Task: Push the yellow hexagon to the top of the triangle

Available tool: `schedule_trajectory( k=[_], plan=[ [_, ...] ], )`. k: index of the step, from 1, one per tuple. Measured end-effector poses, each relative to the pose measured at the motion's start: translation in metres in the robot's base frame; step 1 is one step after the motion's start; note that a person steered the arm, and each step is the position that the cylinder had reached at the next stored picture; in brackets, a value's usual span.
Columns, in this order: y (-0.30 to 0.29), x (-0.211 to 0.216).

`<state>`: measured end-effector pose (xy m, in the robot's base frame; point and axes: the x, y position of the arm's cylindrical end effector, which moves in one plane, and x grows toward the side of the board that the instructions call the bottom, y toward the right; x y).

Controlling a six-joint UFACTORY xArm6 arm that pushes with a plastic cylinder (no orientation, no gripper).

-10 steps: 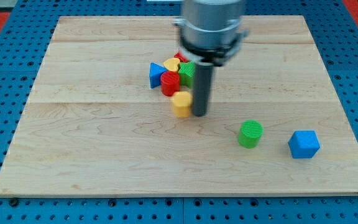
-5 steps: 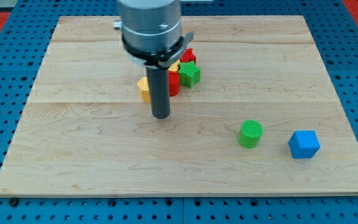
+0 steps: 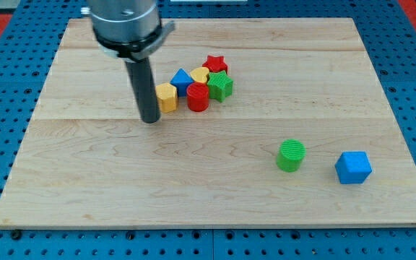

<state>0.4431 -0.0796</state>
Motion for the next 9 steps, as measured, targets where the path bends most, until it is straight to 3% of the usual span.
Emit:
schedule_trajectory(
  k=[1, 2, 3, 5, 6, 7, 8, 9],
  plan=[
    [0.039, -0.001],
    [-0.001, -0.03],
    [-0.077, -0.043],
    [-0.059, -0.099],
    [-0.069, -0.102],
    [-0.111, -0.07],
    [-0.084, -0.017],
    [-0.053, -0.029]
  ],
)
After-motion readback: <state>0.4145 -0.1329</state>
